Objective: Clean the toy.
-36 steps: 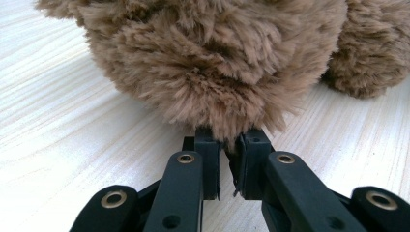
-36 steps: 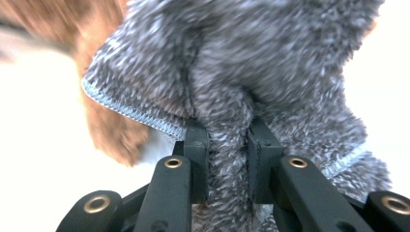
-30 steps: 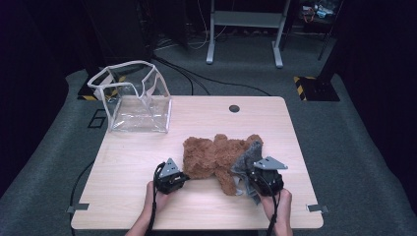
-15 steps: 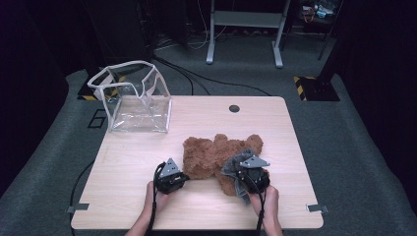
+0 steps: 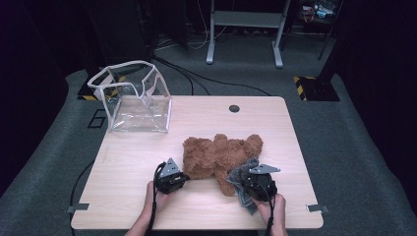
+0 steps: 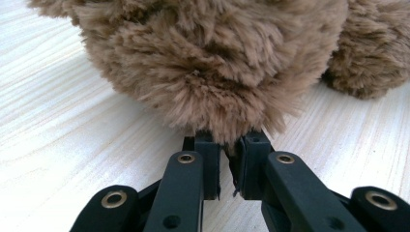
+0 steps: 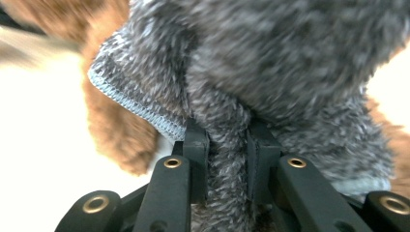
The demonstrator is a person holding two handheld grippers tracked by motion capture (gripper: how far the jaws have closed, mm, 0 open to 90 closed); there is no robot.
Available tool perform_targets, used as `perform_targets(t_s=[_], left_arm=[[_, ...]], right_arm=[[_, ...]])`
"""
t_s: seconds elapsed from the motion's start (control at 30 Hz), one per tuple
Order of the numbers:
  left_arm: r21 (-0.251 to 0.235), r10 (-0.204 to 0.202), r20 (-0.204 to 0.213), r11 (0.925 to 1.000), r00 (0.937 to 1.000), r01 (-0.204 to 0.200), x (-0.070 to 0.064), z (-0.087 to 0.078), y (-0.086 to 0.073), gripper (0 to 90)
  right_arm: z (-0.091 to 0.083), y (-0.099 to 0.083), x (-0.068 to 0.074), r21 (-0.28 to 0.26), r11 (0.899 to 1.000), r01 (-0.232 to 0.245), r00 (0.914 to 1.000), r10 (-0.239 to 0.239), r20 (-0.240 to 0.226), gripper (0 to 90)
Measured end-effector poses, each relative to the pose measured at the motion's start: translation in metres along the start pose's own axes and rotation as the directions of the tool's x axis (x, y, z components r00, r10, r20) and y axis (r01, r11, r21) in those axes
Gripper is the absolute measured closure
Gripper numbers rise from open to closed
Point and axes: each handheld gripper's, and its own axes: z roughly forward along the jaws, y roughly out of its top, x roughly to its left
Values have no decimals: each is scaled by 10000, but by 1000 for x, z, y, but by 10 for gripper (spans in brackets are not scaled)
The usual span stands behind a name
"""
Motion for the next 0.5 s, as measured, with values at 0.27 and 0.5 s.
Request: perform_targets(t_s=[0.27,0.5], left_arm=[[17,6,-12,10000,10000,-6,0,0,0,822],[53,53,-26,10000,10000,-53,0,0,0,823]], right_arm=[[-25,33,11,-1021,9943,307,9989,-342,-330,743],[10,38,28,-257,9967,766,9967,-772,-241,744]])
